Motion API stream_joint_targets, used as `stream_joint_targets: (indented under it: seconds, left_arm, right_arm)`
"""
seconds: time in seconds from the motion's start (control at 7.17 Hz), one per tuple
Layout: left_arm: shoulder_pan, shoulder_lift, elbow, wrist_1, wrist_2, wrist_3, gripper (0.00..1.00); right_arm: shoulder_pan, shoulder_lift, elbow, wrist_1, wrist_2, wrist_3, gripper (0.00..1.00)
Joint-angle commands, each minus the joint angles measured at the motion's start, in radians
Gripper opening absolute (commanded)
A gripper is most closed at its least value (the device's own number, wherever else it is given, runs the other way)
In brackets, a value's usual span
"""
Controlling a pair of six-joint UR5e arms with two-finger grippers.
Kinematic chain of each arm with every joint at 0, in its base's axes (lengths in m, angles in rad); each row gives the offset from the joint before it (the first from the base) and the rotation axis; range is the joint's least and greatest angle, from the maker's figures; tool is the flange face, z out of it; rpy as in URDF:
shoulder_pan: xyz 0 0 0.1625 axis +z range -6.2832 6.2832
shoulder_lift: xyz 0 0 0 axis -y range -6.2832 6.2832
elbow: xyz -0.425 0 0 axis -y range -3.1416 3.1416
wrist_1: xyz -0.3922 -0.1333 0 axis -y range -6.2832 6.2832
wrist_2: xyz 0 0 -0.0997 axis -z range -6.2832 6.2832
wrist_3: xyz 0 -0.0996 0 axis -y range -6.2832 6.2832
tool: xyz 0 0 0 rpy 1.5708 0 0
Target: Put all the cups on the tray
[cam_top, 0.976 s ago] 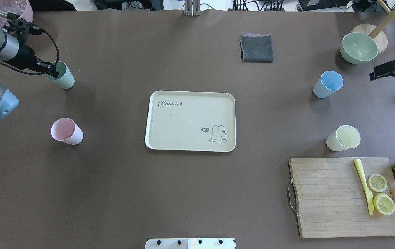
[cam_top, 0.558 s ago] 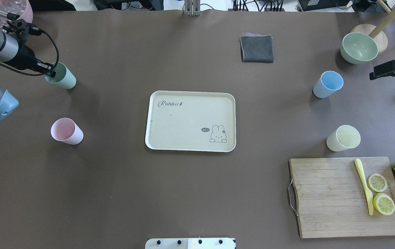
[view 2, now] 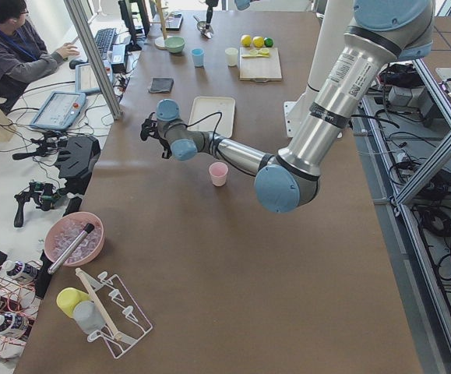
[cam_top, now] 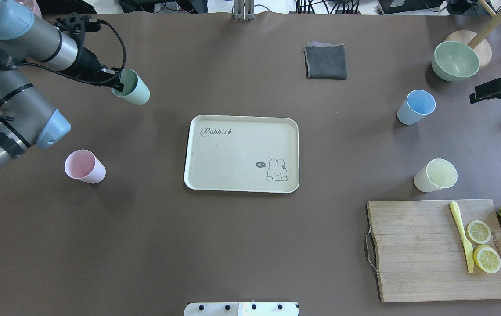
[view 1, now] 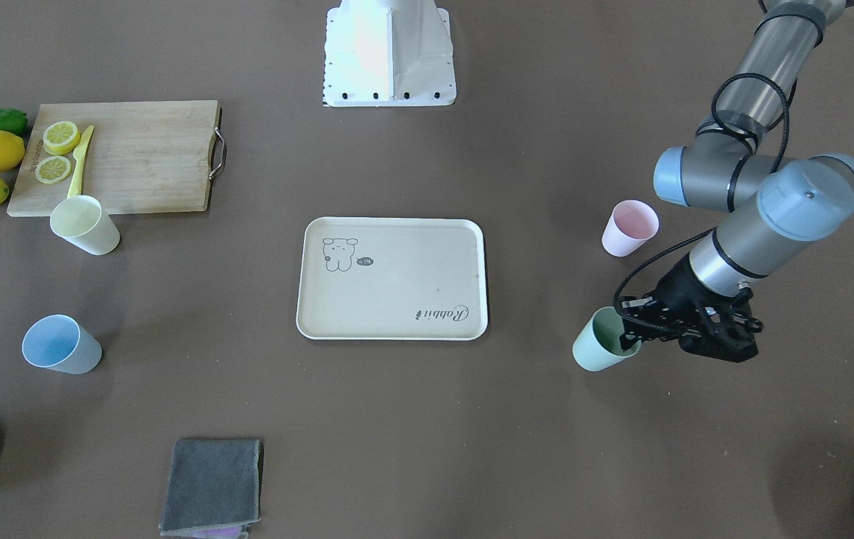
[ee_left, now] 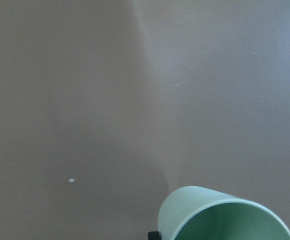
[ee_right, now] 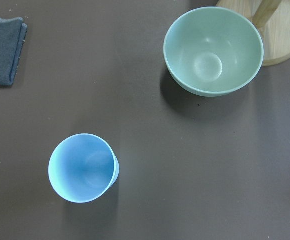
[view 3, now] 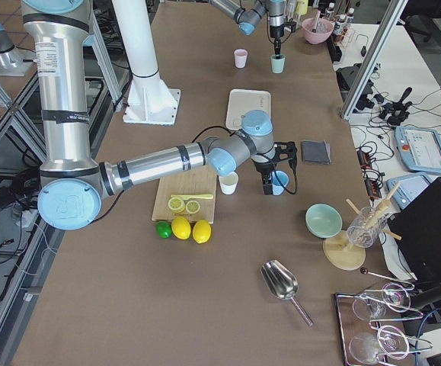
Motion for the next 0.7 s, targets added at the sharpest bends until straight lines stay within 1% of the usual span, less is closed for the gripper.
stream_joint_targets:
  seconds: [0.0,0.28,0.42,0.56]
  left_arm:
    - [0.126,-0.088,-0.049,0.149,0.116,-0.083,0.00]
    - [0.151,-0.160,-0.050,0.231,0.118,-0.088,0.00]
    - [0.169,-0.171,-0.048,0.248,0.121,-0.087,0.00]
    - [0.180,-0.172,-0.048,0.248,0.144,-0.087,0.00]
  right_arm:
    - [-0.011,0.003,-0.011,-0.005,-0.030,0.000,1.00]
    - [-0.011,0.005,-0.014,-0.005,-0.030,0.000,1.00]
    - [-0.015,0.007,-0.018,-0.005,-0.030,0.002,1.00]
    - [-0.021,0.008,-0.028,-0.001,-0.030,0.000,1.00]
